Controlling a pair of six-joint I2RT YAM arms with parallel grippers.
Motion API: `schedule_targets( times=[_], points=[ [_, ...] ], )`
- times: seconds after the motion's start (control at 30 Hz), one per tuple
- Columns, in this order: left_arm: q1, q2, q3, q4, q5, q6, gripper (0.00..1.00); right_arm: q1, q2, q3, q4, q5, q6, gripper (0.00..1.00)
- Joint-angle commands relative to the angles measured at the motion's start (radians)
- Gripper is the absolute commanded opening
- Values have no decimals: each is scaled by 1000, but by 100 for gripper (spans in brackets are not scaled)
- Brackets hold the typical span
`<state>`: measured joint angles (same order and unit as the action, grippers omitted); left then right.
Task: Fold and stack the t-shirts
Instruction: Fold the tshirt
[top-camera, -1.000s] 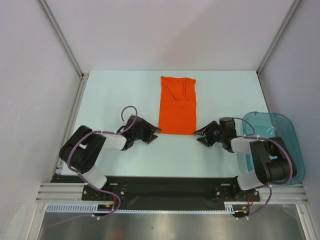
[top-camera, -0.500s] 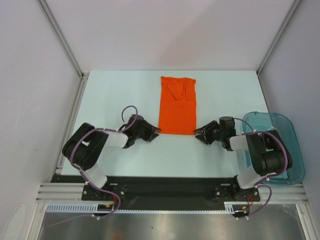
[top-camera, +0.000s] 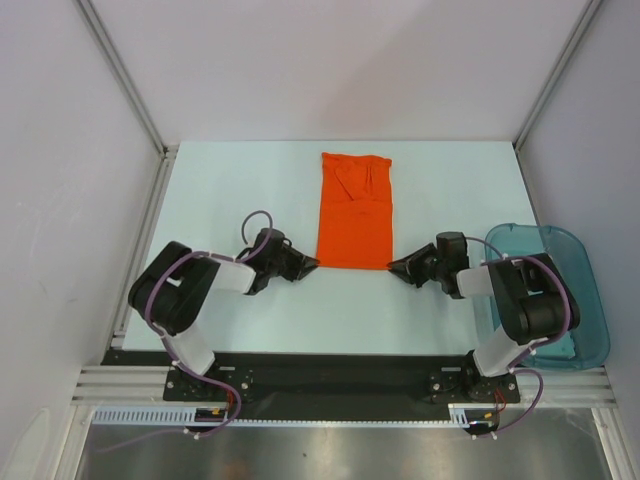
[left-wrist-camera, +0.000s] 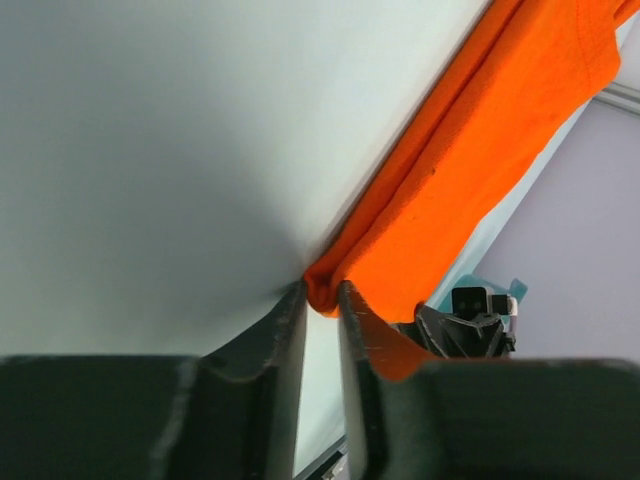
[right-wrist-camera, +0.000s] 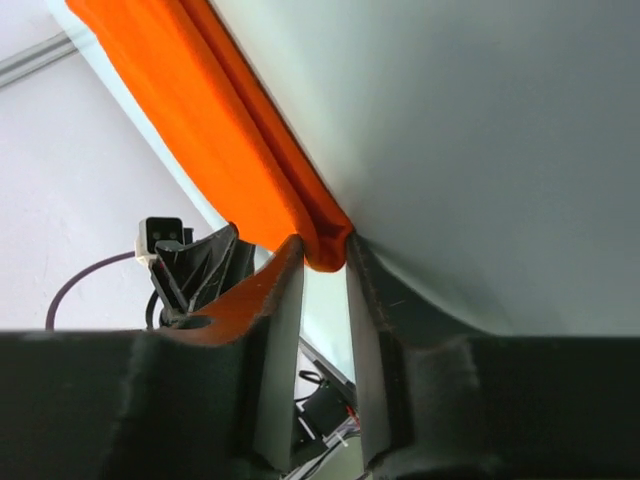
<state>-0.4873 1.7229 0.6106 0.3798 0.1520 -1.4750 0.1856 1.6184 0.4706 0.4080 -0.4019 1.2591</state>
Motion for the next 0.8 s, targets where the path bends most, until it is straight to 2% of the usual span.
schedule_targets(
  times=[0.0,0.03,0.07,0.1,0.27,0.5,0.57,0.77],
  points=[
    [18,33,5,-53,-14,27,22,5,28,17,-78,52,-1,21],
    [18,35,6,-48,-3,34,13,6,29,20,-80,51,-9,14],
    [18,33,3,-45,6,33,5,6,29,22,-83,48,-12,1],
    [18,30,-2,-45,15,33,0,12,26,25,-98,44,-20,0],
    [12,-51,-60,-44,47,33,0,37,-54,2,-199,28,-99,0],
    [-62,-386,-233,-183,27,1,0,103,-447,-69,-441,86,-106,0],
    [-80,-451,-255,-219,29,1,0,120,-512,-75,-527,89,-104,0],
    [-155,-777,-307,-453,-40,-28,0,207,-813,-69,-799,141,-93,0]
  ],
)
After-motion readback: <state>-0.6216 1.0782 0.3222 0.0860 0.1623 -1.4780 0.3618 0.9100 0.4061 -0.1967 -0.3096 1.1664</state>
